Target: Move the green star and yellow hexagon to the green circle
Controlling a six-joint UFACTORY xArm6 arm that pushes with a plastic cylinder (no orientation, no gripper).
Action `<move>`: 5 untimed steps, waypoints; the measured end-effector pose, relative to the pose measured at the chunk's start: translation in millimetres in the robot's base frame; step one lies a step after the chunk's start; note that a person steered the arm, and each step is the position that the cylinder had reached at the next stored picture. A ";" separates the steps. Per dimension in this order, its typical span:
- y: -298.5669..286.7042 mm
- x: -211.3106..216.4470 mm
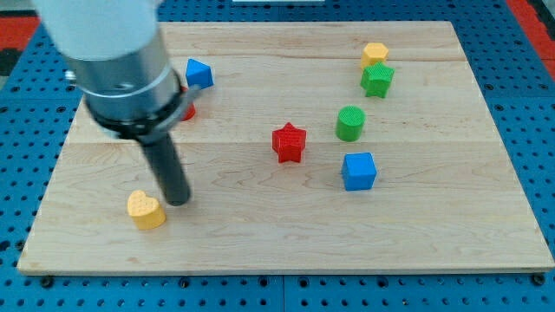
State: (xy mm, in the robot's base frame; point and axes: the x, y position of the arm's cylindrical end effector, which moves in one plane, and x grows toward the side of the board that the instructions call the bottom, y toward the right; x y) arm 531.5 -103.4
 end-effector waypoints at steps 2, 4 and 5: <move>-48.6 27.6; -108.4 26.0; -58.8 -11.0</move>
State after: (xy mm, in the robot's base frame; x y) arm 520.5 -162.2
